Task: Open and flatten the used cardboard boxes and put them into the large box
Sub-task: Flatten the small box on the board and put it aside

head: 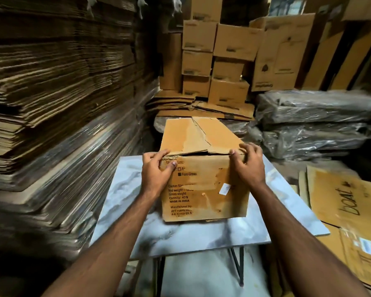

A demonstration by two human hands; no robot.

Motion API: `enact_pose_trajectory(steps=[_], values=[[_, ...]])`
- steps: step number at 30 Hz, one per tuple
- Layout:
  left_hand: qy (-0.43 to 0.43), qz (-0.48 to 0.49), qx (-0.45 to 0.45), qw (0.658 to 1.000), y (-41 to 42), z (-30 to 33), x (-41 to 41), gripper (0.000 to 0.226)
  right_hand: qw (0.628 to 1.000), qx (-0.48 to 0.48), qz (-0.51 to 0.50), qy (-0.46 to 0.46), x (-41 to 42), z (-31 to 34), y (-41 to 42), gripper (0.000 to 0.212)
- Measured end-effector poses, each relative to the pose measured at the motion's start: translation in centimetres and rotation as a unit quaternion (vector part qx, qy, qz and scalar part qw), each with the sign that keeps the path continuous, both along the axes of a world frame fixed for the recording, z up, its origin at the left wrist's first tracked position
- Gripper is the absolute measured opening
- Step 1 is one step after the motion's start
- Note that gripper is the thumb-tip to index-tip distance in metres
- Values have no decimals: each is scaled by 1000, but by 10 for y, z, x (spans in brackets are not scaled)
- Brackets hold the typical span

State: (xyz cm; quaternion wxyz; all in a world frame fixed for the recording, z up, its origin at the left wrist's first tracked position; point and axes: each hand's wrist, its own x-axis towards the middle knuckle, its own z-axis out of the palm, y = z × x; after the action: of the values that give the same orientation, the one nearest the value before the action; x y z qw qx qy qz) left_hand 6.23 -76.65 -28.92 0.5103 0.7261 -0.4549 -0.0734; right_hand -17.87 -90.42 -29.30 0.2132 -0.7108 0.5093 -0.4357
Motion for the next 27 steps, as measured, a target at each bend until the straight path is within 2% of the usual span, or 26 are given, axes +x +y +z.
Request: enact_pose_trajectory(steps=[6, 9, 12, 16, 20, 23, 27], values=[[-19, -82, 74, 994, -25, -37, 15, 44, 993, 72, -74, 62, 2, -41, -27, 44], [-45, -81, 135, 986, -31, -55, 5, 42, 980, 124, -47, 147, -3, -68, -34, 47], [-72, -78, 160, 981, -45, -55, 5, 39, 971, 144, -32, 187, -1, -71, -49, 52], [-135, -88, 235, 959, -62, -47, 11, 41, 961, 155, -19, 226, 3, -74, -69, 55], [-222, -90, 259, 936, -76, -40, 10, 53, 967, 127, -24, 219, 4, -81, -72, 53], [-256, -92, 289, 918, -88, -36, 3, 72, 972, 93, -27, 213, 3, -86, -73, 52], [-288, -73, 362, 884, -99, -29, -19, 95, 993, 37, -40, 109, 4, -100, -57, 65]])
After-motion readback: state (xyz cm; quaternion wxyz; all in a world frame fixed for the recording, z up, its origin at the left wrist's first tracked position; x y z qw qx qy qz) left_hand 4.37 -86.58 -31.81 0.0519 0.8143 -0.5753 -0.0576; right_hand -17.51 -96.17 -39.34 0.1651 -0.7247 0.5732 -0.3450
